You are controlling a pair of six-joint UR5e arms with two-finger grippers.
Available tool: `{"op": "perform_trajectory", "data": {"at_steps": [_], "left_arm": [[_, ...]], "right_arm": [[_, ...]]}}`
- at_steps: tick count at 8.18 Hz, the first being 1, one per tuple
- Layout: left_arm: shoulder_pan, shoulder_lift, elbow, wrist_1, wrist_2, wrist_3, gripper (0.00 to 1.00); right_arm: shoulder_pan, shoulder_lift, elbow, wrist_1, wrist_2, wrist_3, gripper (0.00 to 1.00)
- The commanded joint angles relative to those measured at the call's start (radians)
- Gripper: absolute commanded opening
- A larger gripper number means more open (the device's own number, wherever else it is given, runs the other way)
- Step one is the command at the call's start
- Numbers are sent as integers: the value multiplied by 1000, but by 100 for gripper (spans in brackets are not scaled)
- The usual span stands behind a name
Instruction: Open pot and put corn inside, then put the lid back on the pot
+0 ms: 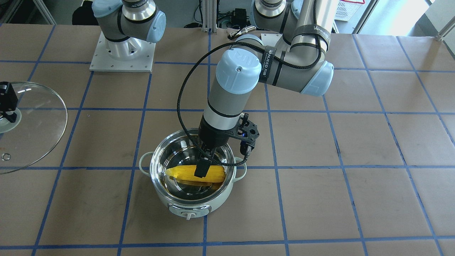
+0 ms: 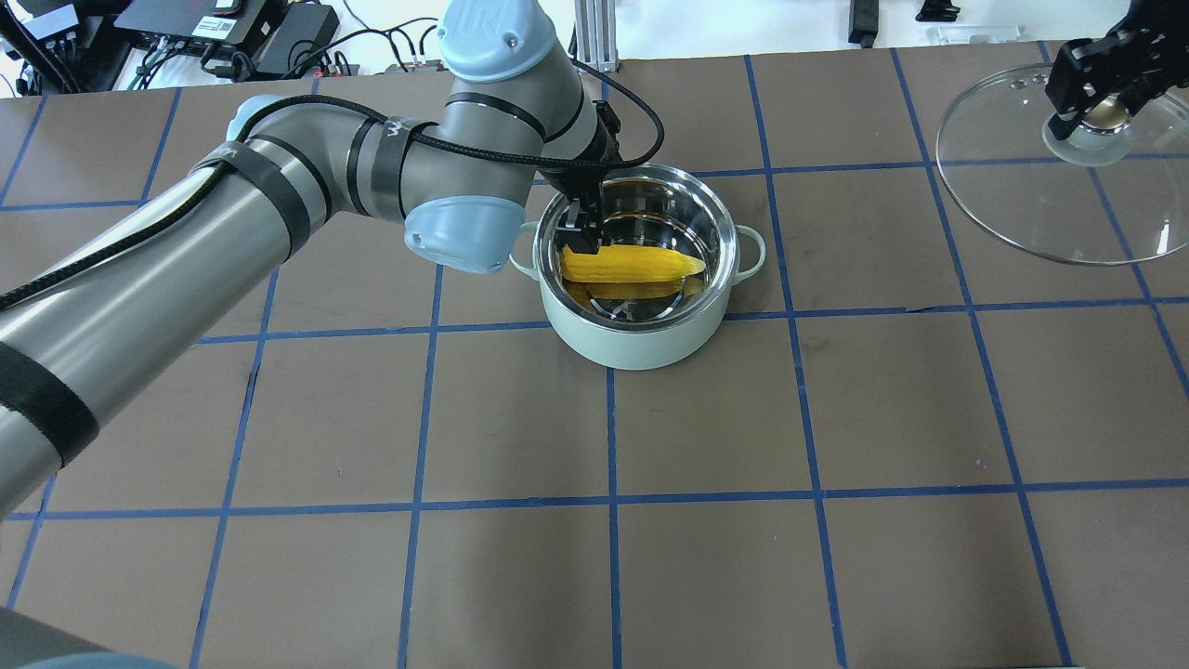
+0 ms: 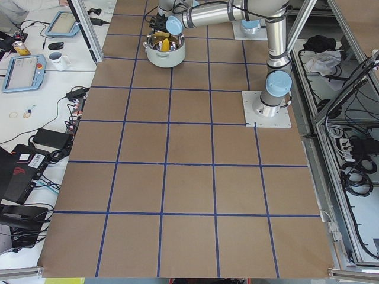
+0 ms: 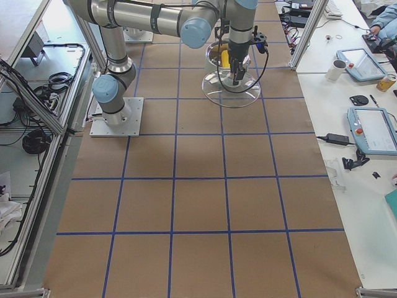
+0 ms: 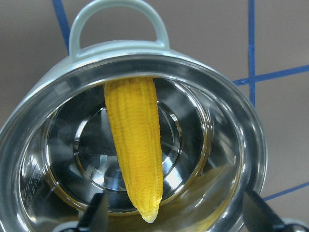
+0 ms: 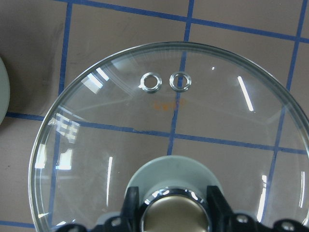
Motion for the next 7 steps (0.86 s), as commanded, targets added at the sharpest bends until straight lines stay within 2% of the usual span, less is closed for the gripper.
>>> {"op": "perform_trajectory", "data": {"at_steps": [1,3,5,6,7], "left_arm": [[19,51,6,-13,-89,419,100],[161,89,6,-54,-103,644,100],[295,141,14,-204,-99,949,100],[330,167,15,-255,-94,1069,100],[344,187,20,-294,-50,1174,100]], "right_arm": [[0,-1,0,1,2,5,20],[1,-4,0,1,4,13,20],[23,-8,-3,3,15,73,22],[59,-11,-5,3,15,126,22],[133,-10,-14,0,19,231,22]]}}
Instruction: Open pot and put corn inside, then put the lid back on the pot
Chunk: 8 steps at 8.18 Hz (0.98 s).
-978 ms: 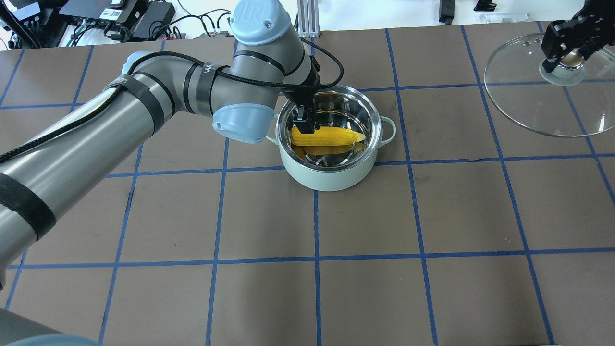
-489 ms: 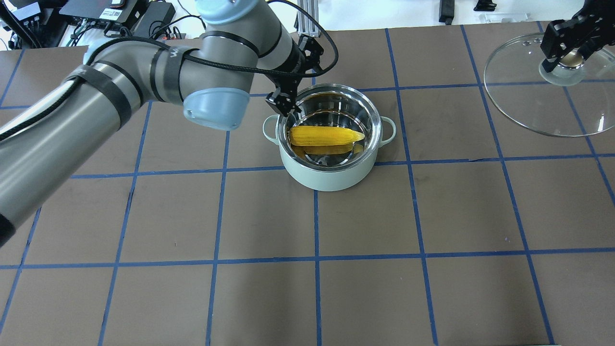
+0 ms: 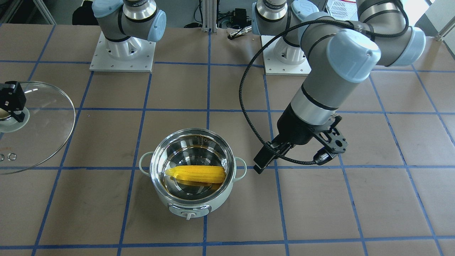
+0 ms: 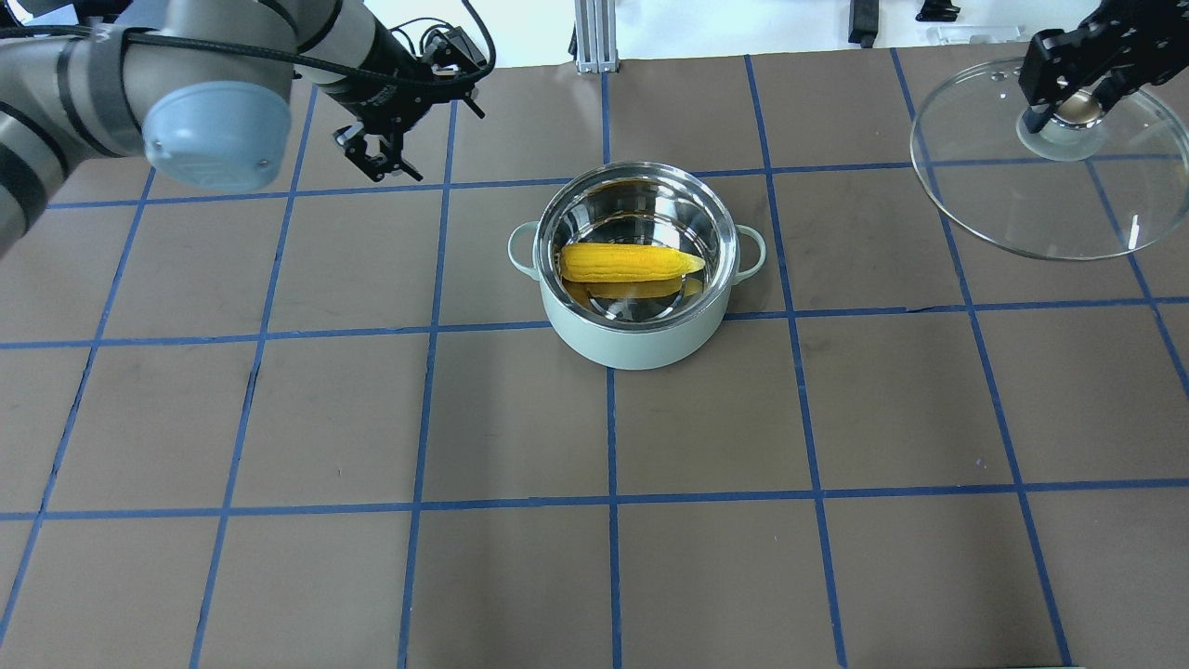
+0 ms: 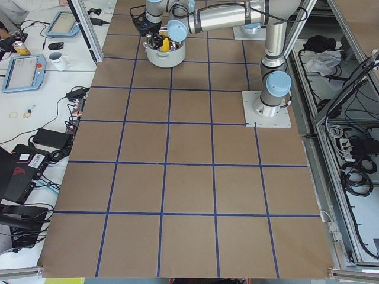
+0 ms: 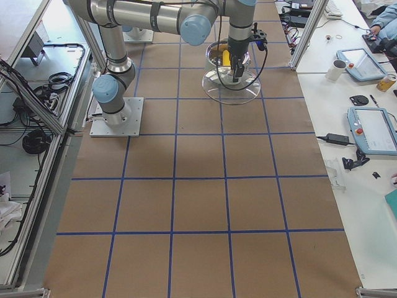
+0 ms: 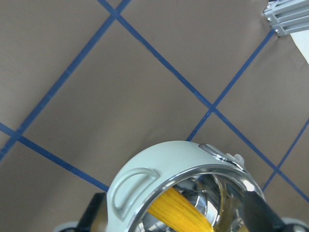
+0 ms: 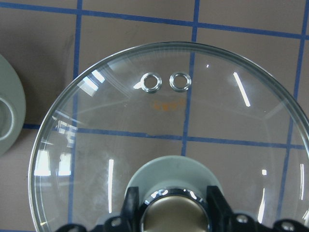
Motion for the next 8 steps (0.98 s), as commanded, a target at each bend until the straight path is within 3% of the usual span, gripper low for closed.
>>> {"op": "perform_trajectory", "data": {"at_steps": [1,2,5,8], "left_arm": [[53,50,12,-104,199,347,100],[53,68,12,-105,366,383,100],[42,90,5,-122,339,397,100],[41,113,8,-206,342,397,100]], "right_arm": [[178,3,-13,-14,8,243,22],[235,8,-12,-18,52,358,22],[447,127,-15,-209,86,574,23],[568,246,-15,-377,129,729,23]]}}
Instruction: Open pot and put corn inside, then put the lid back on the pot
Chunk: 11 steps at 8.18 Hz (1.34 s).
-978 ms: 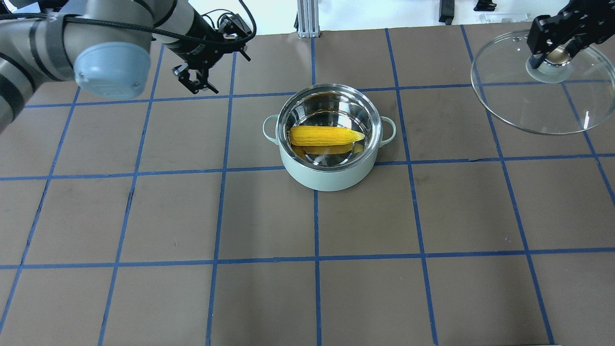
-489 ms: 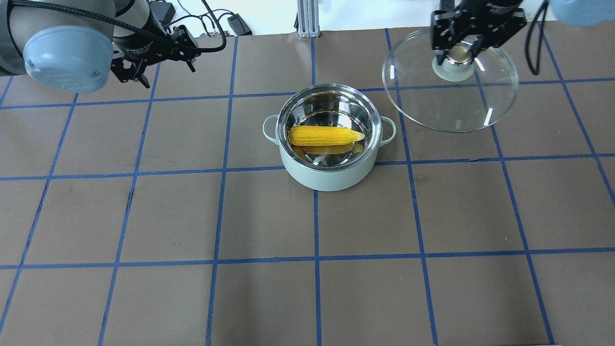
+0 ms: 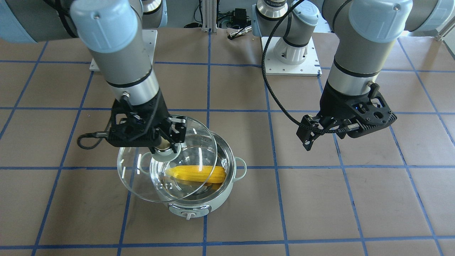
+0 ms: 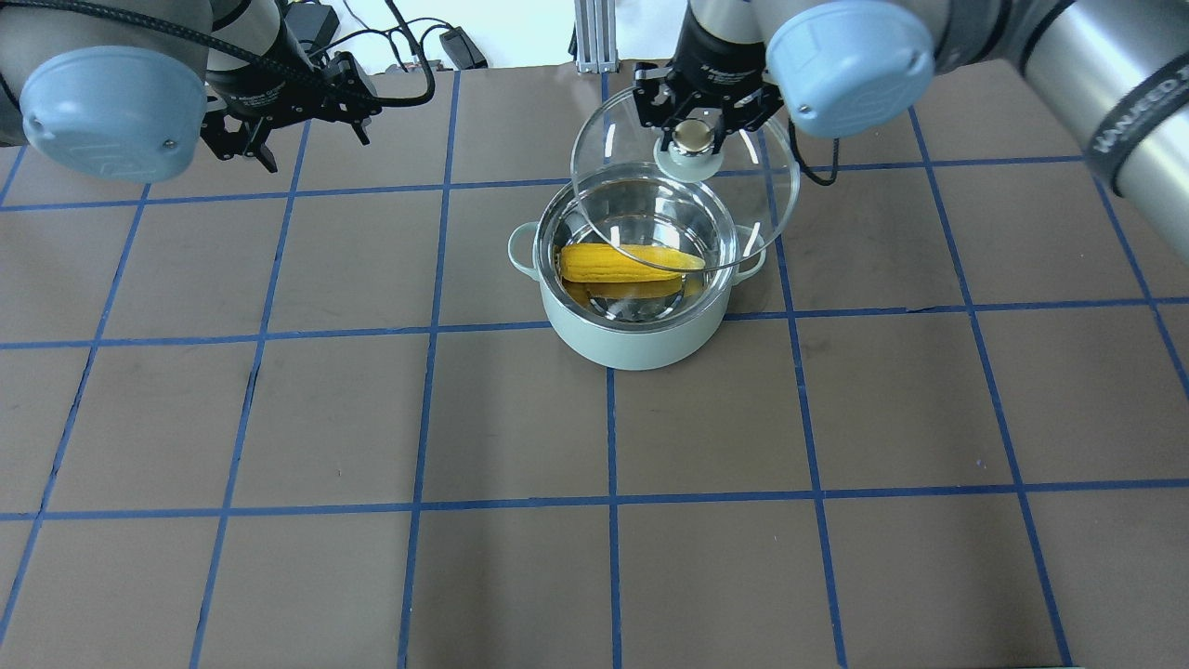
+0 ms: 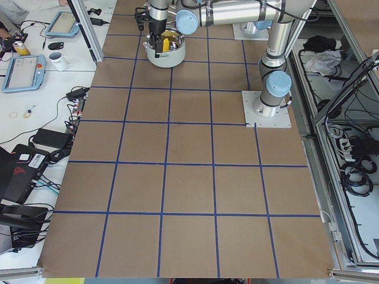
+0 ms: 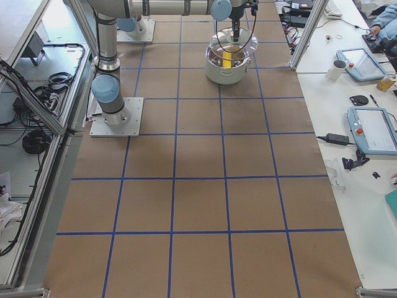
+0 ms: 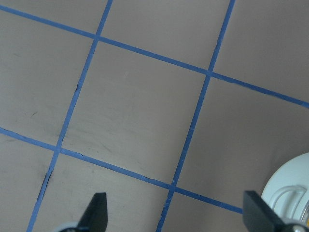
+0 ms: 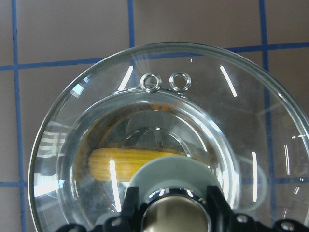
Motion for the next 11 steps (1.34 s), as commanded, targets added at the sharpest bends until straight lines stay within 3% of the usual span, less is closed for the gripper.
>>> {"op": "perform_trajectory", "data": {"at_steps": [1,3,8,11], "left_arm": [[1,12,3,-95,-4,42,100],[1,21,5,-100,-3,176,100],[-2,26,-2,-133,-18,177,100],[-4,37,1,-164,-92,177,100]], "right_arm": [[75,83,1,-104,33,113,23],[75,89,26,-72,13,96,23],[75,102,29,-75,23,133,23],[73,103,35,-75,24,131,25]]}}
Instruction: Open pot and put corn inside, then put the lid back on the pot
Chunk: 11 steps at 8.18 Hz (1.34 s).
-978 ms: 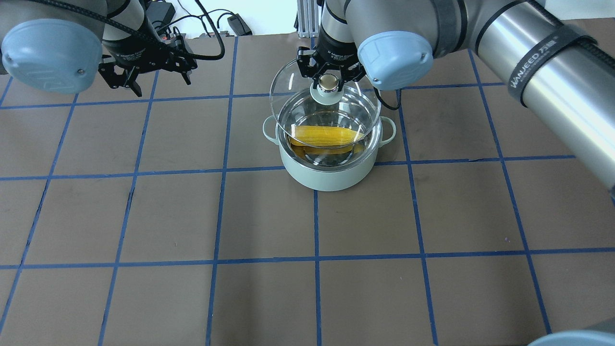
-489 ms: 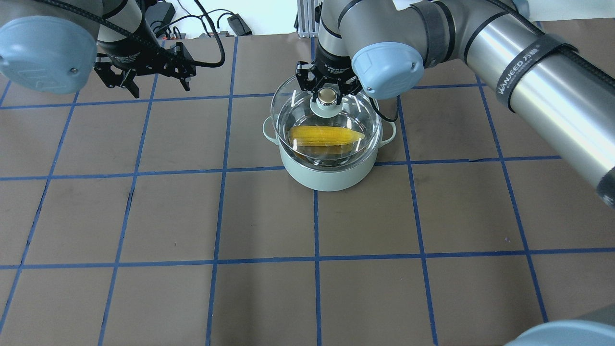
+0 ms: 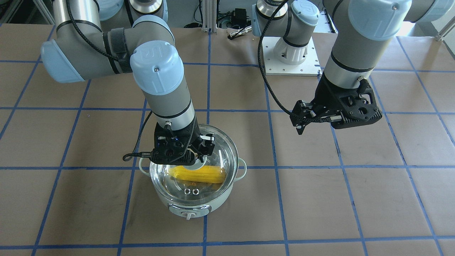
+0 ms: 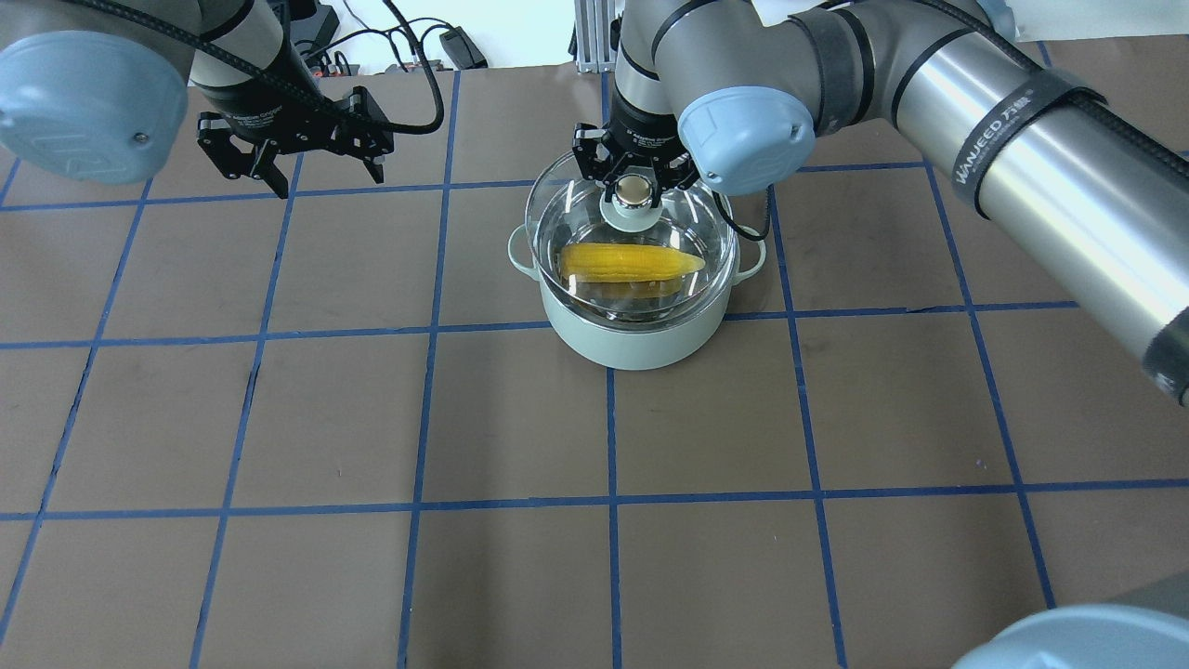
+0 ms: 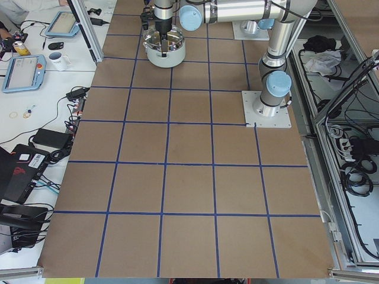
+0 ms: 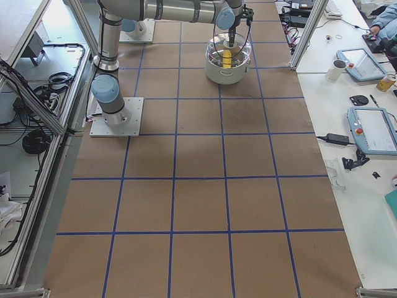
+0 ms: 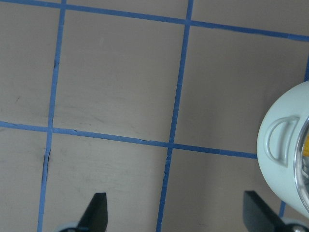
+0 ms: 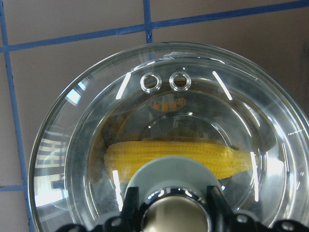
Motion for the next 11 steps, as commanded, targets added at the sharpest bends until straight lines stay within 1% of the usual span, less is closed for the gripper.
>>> {"op": "perform_trajectory", "data": {"at_steps": [1,4,5,7,8,9,11], "left_arm": [[-1,12,2,-44,-32,2,100],[-1,12,-1,-61,-46,2,100],[-1,12,1,-62,-67,2,100],[1,9,-4,-62,-64,0,100],[-1,9,-5,-62,-66,0,100],[-1,9,-7,-62,-70,-9,100],[-1,9,-9,-62,-66,-12,100]], "right_arm": [[-1,2,7,0,-1,0,26],[-1,0,7,0,-3,2,31],[-1,2,16,0,-4,-1,38],[-1,0,23,0,-6,0,39],[-1,0,24,0,-3,2,43],[-1,0,24,0,-3,2,43],[-1,0,27,0,0,12,54]]}}
